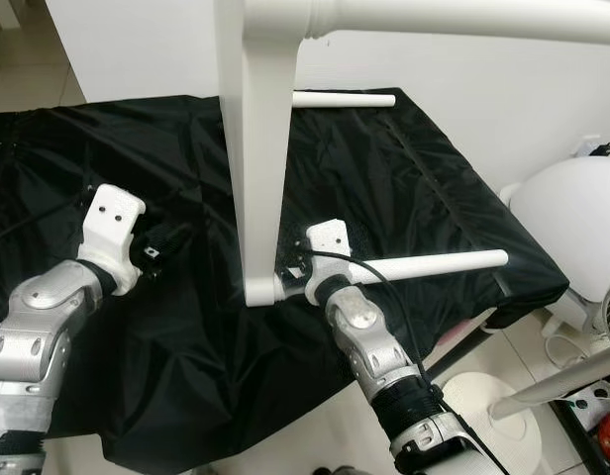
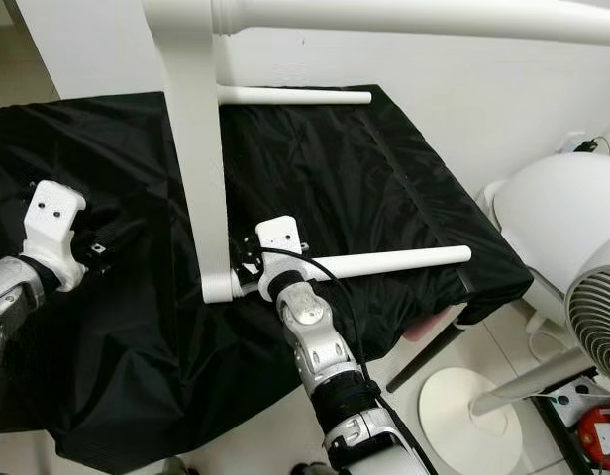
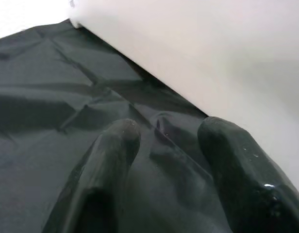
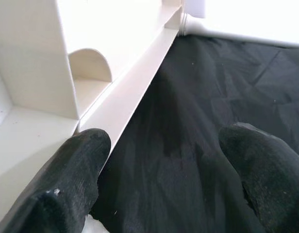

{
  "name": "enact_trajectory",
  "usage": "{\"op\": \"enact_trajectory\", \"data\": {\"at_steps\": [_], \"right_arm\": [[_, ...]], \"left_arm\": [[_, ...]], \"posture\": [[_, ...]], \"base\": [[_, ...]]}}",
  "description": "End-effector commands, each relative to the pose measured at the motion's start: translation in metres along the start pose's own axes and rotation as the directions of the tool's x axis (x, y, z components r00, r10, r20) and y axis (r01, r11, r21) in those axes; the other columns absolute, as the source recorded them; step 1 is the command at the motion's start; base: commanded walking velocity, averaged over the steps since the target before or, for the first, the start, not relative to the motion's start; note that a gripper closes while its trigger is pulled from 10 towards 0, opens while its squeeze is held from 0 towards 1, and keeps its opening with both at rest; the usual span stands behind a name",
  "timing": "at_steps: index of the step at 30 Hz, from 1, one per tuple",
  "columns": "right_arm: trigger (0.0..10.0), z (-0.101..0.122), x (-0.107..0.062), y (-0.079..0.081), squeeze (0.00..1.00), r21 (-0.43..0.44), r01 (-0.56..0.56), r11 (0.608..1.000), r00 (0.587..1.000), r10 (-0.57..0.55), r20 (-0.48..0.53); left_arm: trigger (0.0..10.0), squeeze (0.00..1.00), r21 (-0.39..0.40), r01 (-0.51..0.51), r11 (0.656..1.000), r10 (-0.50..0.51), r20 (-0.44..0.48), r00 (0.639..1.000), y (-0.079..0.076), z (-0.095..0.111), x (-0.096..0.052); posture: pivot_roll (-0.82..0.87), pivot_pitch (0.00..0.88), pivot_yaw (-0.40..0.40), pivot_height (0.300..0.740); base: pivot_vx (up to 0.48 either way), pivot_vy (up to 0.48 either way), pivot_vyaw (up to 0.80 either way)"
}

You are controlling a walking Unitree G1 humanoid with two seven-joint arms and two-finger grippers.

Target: Building children table

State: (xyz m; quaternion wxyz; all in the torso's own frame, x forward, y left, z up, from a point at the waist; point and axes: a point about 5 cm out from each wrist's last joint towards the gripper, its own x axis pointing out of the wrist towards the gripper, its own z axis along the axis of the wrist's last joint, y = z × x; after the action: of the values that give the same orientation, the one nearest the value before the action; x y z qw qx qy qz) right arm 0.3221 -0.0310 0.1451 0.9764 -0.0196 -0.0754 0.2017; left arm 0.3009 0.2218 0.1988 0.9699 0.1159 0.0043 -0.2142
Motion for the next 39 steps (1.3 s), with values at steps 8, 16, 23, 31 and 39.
{"op": "enact_trajectory", "data": {"at_steps": [8, 16, 23, 31, 39], "right_arm": [[10.0, 0.007, -0.026, -0.028, 0.00, 0.059, 0.089, 0.994, 0.992, -0.094, 0.088], [10.0, 0.008, -0.062, -0.065, 0.00, 0.036, 0.159, 0.987, 0.983, -0.162, 0.085], [10.0, 0.005, -0.070, -0.069, 0.00, 0.013, 0.031, 0.999, 0.999, -0.032, 0.042], [10.0, 0.006, -0.063, -0.068, 0.00, 0.002, -0.151, 0.988, 0.988, 0.151, 0.033], [10.0, 0.013, -0.054, -0.065, 0.00, 0.025, -0.279, 0.960, 0.960, 0.278, 0.026]], "left_arm": [[10.0, 0.00, -0.076, -0.187, 0.979, 0.188, 0.000, 0.982, 0.011, -0.004, -0.012], [10.0, 0.00, -0.057, -0.158, 0.986, 0.159, 0.003, 0.987, 0.016, -0.007, -0.027], [10.0, 0.00, -0.043, -0.063, 0.997, 0.064, 0.023, 0.998, 0.006, -0.004, -0.029], [10.0, 0.00, 0.012, 0.147, 0.989, -0.147, 0.012, 0.989, -0.012, 0.000, -0.041], [10.0, 0.00, 0.029, 0.286, 0.958, -0.286, 0.000, 0.958, -0.028, 0.007, -0.057]], "posture": [[0.12, 0.138, -0.079, 0.740], [0.11, 0.142, -0.089, 0.740], [0.10, 0.137, -0.086, 0.740], [0.11, 0.138, -0.085, 0.740], [0.13, 0.141, -0.100, 0.740]], "base": [[0.000, 0.000, 0.00], [0.000, 0.000, 0.00], [0.000, 0.000, 0.00], [0.000, 0.000, 0.00], [0.000, 0.000, 0.00]]}}
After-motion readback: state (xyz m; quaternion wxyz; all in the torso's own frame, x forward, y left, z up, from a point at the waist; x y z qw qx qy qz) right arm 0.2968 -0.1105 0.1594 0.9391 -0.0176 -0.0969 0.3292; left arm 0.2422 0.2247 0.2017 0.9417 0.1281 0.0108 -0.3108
